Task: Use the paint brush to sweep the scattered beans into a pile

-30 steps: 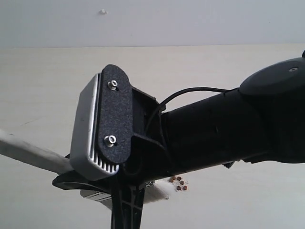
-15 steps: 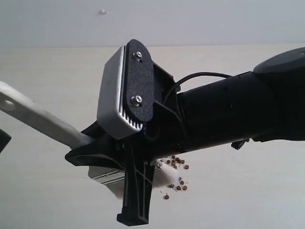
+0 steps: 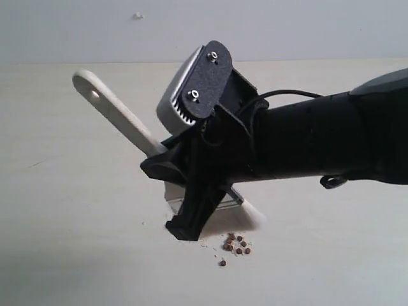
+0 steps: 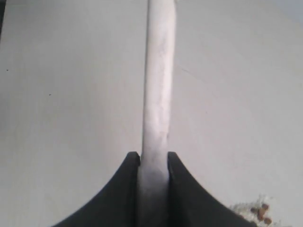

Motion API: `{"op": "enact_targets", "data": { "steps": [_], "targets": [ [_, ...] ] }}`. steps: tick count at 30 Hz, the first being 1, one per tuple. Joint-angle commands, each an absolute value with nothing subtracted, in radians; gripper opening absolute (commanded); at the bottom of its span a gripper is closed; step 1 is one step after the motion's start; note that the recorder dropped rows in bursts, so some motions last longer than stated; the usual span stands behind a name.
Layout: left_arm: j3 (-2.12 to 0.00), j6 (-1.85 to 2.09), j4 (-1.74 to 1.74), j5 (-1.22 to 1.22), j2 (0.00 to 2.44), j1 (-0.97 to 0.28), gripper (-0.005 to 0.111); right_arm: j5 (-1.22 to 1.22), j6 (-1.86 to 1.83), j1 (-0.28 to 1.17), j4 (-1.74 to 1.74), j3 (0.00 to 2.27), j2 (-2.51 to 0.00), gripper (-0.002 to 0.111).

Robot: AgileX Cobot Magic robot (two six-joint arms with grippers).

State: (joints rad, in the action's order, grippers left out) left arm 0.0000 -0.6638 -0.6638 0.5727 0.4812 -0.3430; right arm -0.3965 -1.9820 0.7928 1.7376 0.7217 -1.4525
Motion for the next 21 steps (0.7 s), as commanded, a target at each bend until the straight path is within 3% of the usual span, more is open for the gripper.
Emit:
{"op": "enact_targets", "data": {
  "steps": [1, 10, 21],
  "targets": [
    [0.0, -0.584, -0.45, 0.38, 0.482, -0.348, 0.0, -0.485, -2.015, 0.784, 1.744, 0.654, -1.447, 0.0],
    [0.0, -0.049, 0.152, 0.184, 0.329, -0.348, 0.0, -0.559, -2.108, 0.782, 1.744, 0.625, -1.6, 0.0],
    [0.0, -0.033, 0.172, 0.128, 0.252, -0.348, 0.0, -0.782, -2.108, 0.747, 1.727, 0.736, -1.744, 0.0]
  ]
}}
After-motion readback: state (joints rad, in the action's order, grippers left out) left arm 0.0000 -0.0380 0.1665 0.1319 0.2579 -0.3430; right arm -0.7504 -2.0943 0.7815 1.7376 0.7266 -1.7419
